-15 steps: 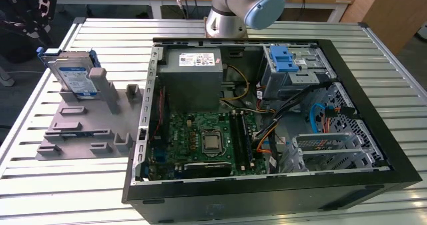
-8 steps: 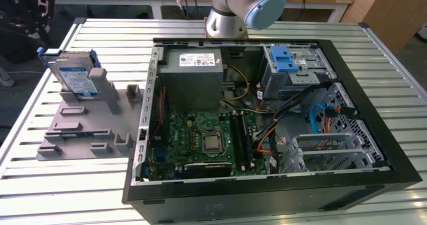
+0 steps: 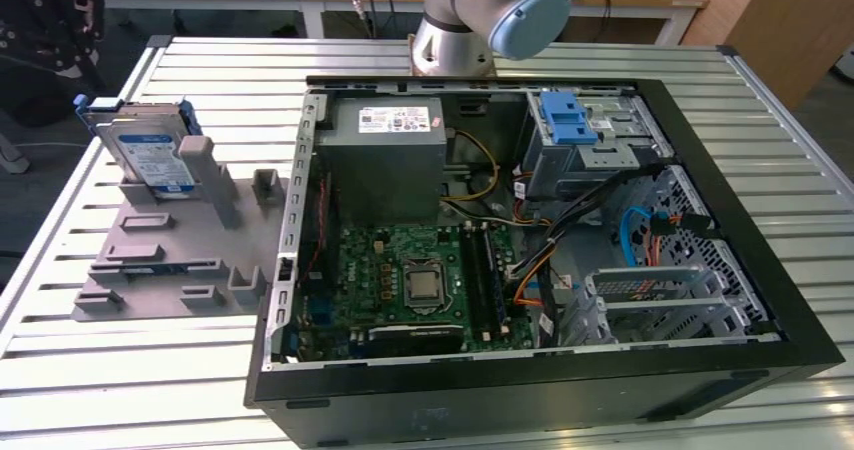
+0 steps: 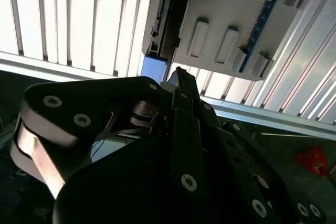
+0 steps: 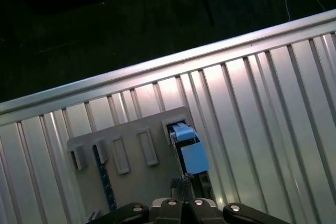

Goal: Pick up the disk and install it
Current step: 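Pick up the disk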

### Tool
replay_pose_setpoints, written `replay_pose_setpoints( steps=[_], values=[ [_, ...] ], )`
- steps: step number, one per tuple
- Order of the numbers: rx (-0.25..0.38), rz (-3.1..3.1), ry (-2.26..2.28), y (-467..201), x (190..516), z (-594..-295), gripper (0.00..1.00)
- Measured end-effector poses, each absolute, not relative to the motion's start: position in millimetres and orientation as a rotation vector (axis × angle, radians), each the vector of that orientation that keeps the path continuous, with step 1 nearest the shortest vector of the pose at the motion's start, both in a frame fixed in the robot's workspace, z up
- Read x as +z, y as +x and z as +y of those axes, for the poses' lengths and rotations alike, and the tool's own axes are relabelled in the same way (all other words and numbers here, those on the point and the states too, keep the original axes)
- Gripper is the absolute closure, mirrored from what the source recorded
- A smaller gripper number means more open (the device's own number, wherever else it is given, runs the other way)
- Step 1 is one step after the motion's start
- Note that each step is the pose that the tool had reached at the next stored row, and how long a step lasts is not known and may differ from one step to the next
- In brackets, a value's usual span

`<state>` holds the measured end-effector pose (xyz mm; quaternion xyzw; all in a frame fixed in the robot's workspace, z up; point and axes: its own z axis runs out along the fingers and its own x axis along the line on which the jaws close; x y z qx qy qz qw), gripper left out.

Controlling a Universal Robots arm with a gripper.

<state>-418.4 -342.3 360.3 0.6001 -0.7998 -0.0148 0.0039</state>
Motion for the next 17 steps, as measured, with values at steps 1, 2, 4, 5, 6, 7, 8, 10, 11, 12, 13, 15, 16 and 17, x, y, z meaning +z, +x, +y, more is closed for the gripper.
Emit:
replay_pose_setpoints(
  steps=[1, 2, 4, 5, 6, 7, 8, 10, 11, 12, 13, 15, 16, 17],
  values=[
    [-0.046, -2.489, 1.903, -418.4, 360.3, -342.3, 0.89],
    [-0.046, -2.472, 1.925, -418.4, 360.2, -342.2, 0.89],
    [-0.046, -2.435, 1.97, -418.4, 360.0, -342.3, 0.89],
    [-0.046, -2.417, 1.992, -418.4, 359.9, -342.3, 0.89],
    [-0.046, -2.4, 2.012, -418.4, 359.8, -342.3, 0.89],
    [-0.046, -2.385, 2.03, -418.4, 359.7, -342.3, 0.89],
    [-0.046, -2.373, 2.043, -418.4, 359.7, -342.3, 0.89],
    [-0.045, -2.361, 2.057, -419.5, 359.4, -342.1, 0.89],
    [-0.045, -2.36, 2.058, -420.7, 359.0, -341.8, 0.89],
    [-0.045, -2.36, 2.058, -421.9, 358.7, -341.2, 0.89],
    [-0.045, -2.36, 2.058, -422.9, 358.3, -339.8, 0.89],
    [-0.045, -2.36, 2.058, -424.3, 357.6, -335.7, 0.89],
    [-0.045, -2.359, 2.059, -424.3, 357.3, -333.4, 0.89],
    [-0.045, -2.358, 2.06, -424.3, 356.9, -331.1, 0.89]
  ],
)
